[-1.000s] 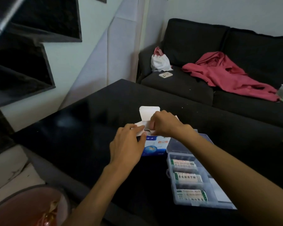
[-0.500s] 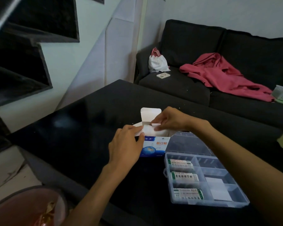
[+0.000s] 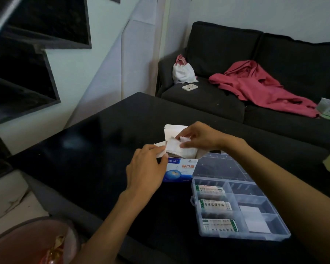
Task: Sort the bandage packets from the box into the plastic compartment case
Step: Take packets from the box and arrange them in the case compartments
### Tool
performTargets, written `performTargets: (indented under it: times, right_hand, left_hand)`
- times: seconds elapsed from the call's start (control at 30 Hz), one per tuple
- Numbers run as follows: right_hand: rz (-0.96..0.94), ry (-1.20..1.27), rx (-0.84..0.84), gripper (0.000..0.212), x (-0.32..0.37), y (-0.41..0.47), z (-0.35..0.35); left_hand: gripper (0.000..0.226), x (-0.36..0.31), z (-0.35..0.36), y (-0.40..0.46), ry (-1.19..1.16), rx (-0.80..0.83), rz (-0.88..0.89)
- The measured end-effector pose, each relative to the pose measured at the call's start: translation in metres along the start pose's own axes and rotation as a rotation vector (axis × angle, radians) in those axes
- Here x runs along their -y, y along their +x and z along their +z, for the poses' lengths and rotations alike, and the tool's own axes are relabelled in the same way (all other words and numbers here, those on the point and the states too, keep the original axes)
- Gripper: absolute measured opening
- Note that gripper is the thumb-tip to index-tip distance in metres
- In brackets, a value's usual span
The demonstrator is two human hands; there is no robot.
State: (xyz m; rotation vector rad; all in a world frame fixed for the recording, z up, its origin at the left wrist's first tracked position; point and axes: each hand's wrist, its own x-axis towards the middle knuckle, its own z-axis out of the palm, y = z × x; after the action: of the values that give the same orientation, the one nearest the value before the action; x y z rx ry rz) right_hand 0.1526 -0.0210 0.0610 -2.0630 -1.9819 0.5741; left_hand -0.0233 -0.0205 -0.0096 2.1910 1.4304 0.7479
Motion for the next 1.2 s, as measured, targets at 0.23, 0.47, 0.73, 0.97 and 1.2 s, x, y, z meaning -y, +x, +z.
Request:
performTargets:
  times: [0.23, 0.47, 0.73, 0.97, 1.2]
  right_hand:
    - [0.089, 0.443, -0.248, 0.033, -0.012, -0.017, -0.001]
    - [0.211, 1.168, -0.470, 0.034, -0.010, -0.064, 0.002]
    - [0.078, 0.659, -0.625, 0.026, -0.029, -0.148, 0.060]
    - [-0.111, 0.192, -0.516, 0.028, -0.039, -0.152, 0.082]
    - [0.059, 0.319, -0.383, 0.040, -0.052, -0.154, 0.077]
  left_hand:
    - [0.044, 0.000, 0.002, 0.000, -0.035, -0.119, 0.051]
    - [0.022, -0.023, -0.001, -0.008, -0.493, -0.149, 0.090]
    - [0.073, -0.049, 0.010, -0.029, -0.993, 1.008, -0.436]
    - [0.034, -0.045, 0.022, -0.028, -1.260, 0.975, -0.620]
    - [0.035, -0.055, 0.037, -0.033, -1.177, 0.753, -0.551]
